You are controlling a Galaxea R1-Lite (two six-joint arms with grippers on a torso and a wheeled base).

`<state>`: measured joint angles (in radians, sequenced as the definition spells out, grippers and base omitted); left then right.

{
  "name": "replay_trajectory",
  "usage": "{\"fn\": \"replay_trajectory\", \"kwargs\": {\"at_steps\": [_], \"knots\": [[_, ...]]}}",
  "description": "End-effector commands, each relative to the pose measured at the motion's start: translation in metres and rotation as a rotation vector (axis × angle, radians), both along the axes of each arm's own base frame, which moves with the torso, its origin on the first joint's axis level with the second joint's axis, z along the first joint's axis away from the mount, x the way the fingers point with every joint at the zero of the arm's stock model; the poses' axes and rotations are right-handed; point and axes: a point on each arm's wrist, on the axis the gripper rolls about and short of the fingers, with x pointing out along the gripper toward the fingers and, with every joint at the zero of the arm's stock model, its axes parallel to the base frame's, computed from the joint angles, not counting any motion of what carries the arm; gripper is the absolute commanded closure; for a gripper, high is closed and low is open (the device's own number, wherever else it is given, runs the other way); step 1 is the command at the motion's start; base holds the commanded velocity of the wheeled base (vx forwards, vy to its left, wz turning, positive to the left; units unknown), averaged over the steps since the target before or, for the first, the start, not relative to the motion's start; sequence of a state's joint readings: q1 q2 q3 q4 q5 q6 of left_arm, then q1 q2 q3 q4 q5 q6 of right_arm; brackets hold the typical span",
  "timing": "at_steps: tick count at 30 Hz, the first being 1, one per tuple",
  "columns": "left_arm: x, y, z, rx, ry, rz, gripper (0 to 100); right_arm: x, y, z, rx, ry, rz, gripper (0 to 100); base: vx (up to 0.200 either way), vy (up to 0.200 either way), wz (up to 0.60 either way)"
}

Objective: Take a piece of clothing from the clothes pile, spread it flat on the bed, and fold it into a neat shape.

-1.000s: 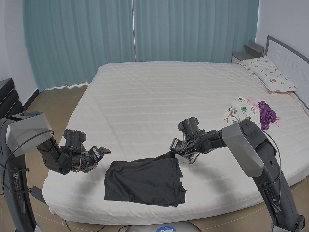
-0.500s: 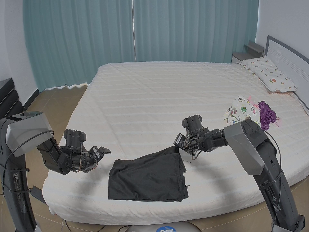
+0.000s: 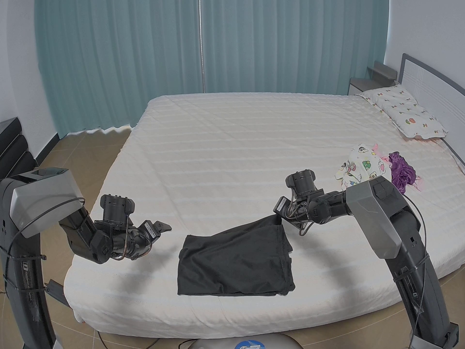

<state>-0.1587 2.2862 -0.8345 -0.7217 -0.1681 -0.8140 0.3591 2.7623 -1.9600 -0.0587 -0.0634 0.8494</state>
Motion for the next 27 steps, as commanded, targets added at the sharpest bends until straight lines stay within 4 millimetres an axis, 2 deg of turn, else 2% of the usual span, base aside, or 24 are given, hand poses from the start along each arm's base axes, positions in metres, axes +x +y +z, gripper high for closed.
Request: {"fn": "replay_trajectory", "kwargs": {"at_steps": [1,5,10,14,19,23,27], "knots": [[-0.001,-0.012,0.000,0.016,-0.007,-0.008,0,0.003,-0.009,0.000,-0.007,-0.002,-0.021,0,0.000,0.000,0.00],[-0.002,-0.015,-0.001,0.023,0.000,-0.008,0,-0.001,-0.012,0.002,-0.023,0.016,-0.015,0,0.000,0.000,0.00],[-0.006,-0.014,-0.002,0.027,0.010,-0.009,0,-0.019,-0.012,0.015,-0.065,0.038,0.046,0,0.000,0.000,0.00],[-0.009,-0.014,-0.005,0.030,0.026,-0.011,0,-0.057,-0.016,0.019,-0.108,0.063,0.179,0,0.000,0.000,0.00],[-0.015,-0.013,-0.005,0.032,0.041,-0.019,0,-0.103,-0.020,0.017,-0.116,-0.012,0.420,0,-0.200,0.000,0.00],[-0.016,-0.013,-0.007,0.033,0.047,-0.021,0,-0.119,-0.018,0.008,-0.113,-0.002,0.485,0,-0.200,0.000,0.00],[-0.018,-0.015,-0.007,0.034,0.050,-0.027,0,-0.126,-0.015,0.003,-0.136,0.007,0.527,0,0.000,0.000,0.00]]}}
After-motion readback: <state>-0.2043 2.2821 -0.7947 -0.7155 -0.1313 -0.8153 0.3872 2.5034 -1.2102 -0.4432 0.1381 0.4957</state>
